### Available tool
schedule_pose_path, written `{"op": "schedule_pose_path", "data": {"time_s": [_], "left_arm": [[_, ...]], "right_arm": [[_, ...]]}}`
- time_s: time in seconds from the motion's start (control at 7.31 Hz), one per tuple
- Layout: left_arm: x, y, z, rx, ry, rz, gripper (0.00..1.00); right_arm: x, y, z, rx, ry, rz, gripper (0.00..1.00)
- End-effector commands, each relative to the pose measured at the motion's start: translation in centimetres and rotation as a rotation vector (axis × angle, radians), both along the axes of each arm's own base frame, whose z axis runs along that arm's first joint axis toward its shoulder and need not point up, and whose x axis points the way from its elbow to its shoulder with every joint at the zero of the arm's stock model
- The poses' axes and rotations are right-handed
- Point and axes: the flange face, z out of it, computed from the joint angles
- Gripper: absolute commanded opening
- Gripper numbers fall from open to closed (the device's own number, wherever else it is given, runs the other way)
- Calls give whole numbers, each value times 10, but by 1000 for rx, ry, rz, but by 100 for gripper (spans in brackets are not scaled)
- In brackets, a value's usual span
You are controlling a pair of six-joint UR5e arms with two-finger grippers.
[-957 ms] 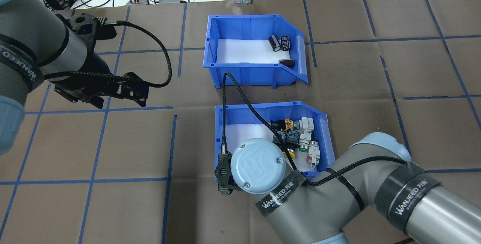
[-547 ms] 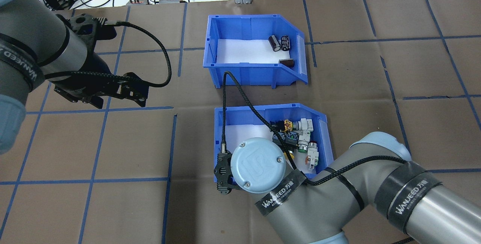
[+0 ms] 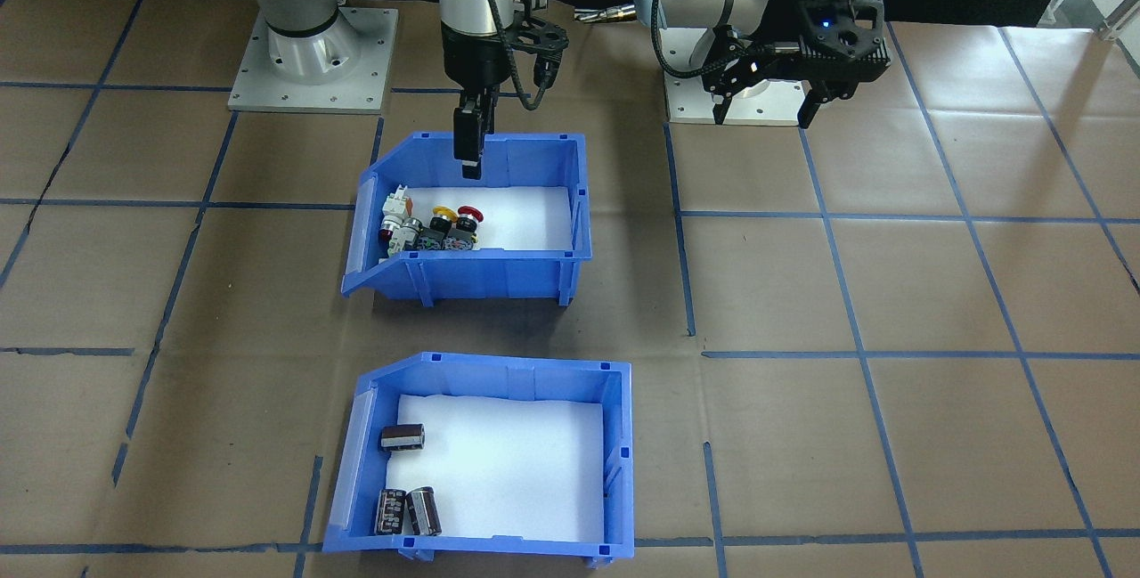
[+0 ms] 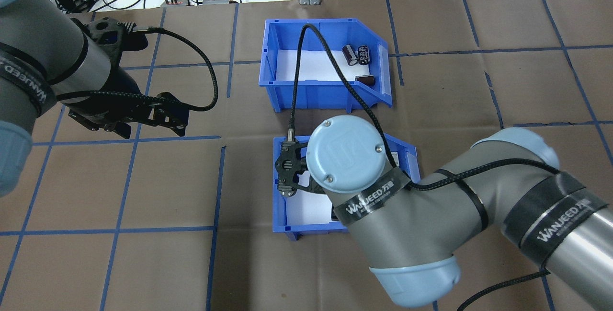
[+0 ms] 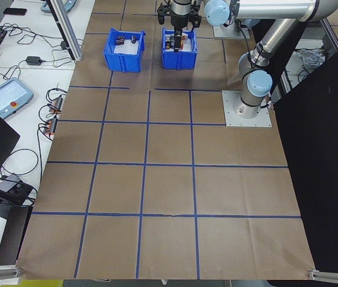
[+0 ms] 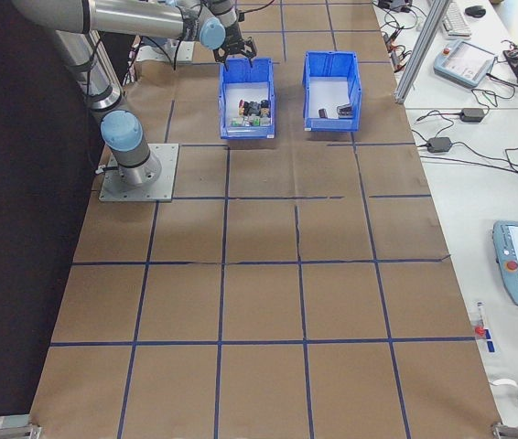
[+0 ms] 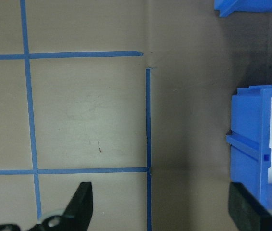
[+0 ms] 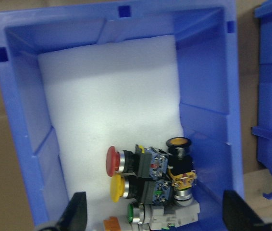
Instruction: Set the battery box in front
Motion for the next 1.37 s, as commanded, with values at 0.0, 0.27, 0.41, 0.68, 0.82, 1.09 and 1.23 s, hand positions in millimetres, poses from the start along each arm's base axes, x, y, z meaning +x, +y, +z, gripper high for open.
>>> {"op": "schedule_pose_path", "data": {"time_s": [0.0, 0.27, 0.41, 0.68, 0.82, 1.09, 1.23], "left_arm": [[0, 0, 0, 0, -1, 0, 100], [1, -1, -1, 5, -2, 2, 100], [2, -3, -2, 12, -1, 3, 100], [7, -30, -1, 31, -38, 5, 100], [5, -46, 8, 21, -36, -1, 100], [4, -50, 6, 33, -29, -3, 100], [4, -49, 6, 33, -31, -3, 100]], "right_arm": [[-47, -48, 43, -71, -53, -209, 100], [-102, -87, 70, -64, -157, -542, 100], [-131, -103, 86, -15, -194, -731, 100], [-183, -125, 116, 58, -234, -969, 100], [-191, -128, 119, 74, -245, -1106, 100], [-191, -139, 104, 97, -267, -1361, 100], [-191, -145, 102, 98, -279, -1432, 100]]}}
